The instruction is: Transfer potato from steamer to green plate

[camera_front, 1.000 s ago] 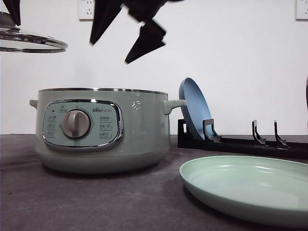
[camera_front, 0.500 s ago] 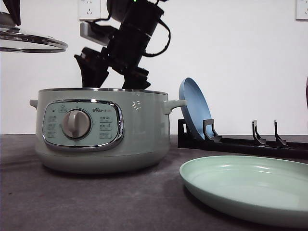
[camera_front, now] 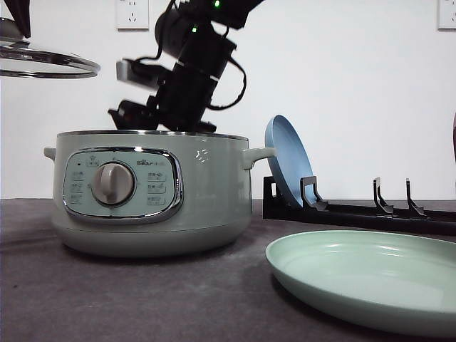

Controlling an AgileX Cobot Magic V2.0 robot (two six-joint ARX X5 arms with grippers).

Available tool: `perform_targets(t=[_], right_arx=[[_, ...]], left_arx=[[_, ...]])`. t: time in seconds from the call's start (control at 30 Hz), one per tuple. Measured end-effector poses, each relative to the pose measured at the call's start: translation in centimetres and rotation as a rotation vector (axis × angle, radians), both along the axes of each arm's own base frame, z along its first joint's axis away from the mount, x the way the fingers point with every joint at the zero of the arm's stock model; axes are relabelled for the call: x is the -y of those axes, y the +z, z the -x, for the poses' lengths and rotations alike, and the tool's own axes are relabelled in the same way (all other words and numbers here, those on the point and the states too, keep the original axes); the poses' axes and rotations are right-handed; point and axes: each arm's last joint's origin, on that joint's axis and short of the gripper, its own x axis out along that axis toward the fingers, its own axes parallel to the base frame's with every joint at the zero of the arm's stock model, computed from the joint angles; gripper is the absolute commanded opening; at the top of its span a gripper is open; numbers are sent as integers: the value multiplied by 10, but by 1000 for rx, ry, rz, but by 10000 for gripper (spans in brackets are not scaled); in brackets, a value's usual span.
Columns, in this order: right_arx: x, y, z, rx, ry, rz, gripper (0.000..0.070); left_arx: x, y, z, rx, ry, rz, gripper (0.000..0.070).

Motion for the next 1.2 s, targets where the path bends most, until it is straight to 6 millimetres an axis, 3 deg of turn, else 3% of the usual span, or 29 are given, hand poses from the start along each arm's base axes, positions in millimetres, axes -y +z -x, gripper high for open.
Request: perform_targets(t=[0.03, 0.17, 0.27, 0.6, 0.83, 1.0, 1.2], right_arx=[[0, -2, 0, -4, 0, 3, 591], [-1, -3, -1, -6, 0, 4, 402], [0, -4, 0, -9, -2, 7, 332], [1, 5, 0, -30, -22, 1, 314], [14, 71, 10, 13, -37, -36, 314], [40, 122, 32, 37, -51, -58, 314], [75, 163, 56, 20, -100, -61, 314]], left_arx=[[0, 0, 0, 0, 0, 0, 1], [0, 0, 0, 0, 0, 0, 1], [0, 0, 0, 0, 0, 0, 1], [0, 0, 0, 0, 0, 0, 1], [0, 0, 0, 0, 0, 0, 1], [0, 0, 0, 0, 0, 0, 1], [0, 0, 0, 0, 0, 0, 1]])
